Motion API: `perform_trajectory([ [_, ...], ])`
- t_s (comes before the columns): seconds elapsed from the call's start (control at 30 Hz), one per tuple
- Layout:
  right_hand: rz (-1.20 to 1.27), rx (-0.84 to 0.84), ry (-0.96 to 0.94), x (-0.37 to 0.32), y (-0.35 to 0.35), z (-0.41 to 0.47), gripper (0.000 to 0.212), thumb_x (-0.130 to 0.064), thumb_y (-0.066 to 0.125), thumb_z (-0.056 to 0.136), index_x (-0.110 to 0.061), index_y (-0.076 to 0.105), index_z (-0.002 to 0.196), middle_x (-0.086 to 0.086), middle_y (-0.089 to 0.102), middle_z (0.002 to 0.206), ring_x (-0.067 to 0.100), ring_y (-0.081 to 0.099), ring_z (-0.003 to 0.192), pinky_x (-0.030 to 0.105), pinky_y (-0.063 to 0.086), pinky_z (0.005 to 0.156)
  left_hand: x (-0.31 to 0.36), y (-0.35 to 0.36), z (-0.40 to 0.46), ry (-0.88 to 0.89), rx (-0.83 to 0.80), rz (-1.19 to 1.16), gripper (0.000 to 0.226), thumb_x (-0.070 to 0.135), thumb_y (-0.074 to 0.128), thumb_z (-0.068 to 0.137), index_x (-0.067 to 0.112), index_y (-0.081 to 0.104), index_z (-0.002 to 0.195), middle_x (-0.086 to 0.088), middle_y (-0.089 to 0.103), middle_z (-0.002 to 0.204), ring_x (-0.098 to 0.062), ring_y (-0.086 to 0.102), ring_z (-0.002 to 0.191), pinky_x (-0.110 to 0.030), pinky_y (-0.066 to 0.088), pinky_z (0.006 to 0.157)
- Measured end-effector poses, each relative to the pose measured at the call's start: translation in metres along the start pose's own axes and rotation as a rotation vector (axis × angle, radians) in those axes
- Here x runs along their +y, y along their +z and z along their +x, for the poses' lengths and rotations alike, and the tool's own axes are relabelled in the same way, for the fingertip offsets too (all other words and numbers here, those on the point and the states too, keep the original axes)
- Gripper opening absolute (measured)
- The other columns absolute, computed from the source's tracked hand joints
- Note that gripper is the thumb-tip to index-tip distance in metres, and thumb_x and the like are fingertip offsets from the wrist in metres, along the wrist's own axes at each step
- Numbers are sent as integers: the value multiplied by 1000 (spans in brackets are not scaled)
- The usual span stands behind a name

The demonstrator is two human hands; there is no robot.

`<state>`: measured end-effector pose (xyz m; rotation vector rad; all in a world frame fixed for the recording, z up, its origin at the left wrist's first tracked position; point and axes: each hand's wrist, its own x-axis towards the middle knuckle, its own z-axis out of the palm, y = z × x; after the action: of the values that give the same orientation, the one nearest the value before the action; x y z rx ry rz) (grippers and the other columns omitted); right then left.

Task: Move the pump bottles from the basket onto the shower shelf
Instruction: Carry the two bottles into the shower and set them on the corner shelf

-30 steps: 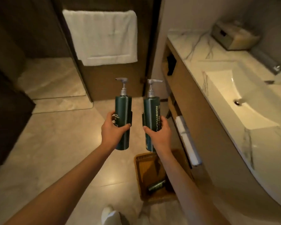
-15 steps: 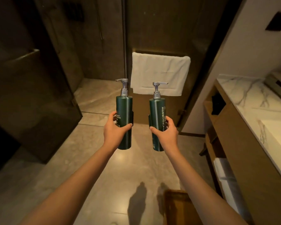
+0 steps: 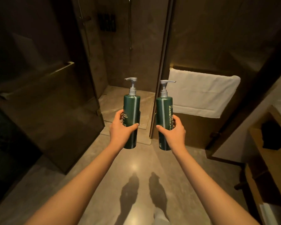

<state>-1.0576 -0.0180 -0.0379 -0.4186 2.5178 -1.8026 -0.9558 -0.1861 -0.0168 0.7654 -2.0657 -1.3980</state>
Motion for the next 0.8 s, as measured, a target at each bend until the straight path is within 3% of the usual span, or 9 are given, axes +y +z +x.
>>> perform_trajectory([
  [0.37, 35, -161, -62, -5, 89, 208, 70, -31, 81, 69, -25, 46, 129, -7, 57, 113, 10, 55, 99, 25, 48, 82, -6, 34, 197, -66, 150, 10, 75, 26, 83, 65, 26, 45, 129, -1, 60, 125, -16, 55, 111, -30, 41, 95],
  [0.57, 24, -206, -99, -83, 125, 317, 68, -31, 81, 68, -27, 46, 127, -16, 54, 104, -4, 54, 86, 11, 40, 72, 50, 19, 297, -98, 240, -15, 75, 25, 84, 64, 28, 46, 128, 3, 60, 123, -14, 56, 109, -31, 44, 96],
  [0.7, 12, -250, -65, -76, 170, 361, 70, -29, 81, 70, -24, 45, 130, -14, 52, 109, 4, 52, 94, 22, 43, 80, 22, 18, 354, -166, 287, -31, 75, 25, 84, 63, 30, 46, 127, 1, 61, 124, -15, 58, 110, -33, 45, 97],
  [0.8, 7, -249, -56, -68, 206, 397, 68, -27, 81, 69, -24, 47, 127, -12, 54, 106, 5, 53, 93, 21, 43, 77, -2, 11, 405, -176, 296, -31, 76, 24, 84, 63, 27, 46, 128, 1, 62, 122, -14, 58, 107, -28, 43, 92],
])
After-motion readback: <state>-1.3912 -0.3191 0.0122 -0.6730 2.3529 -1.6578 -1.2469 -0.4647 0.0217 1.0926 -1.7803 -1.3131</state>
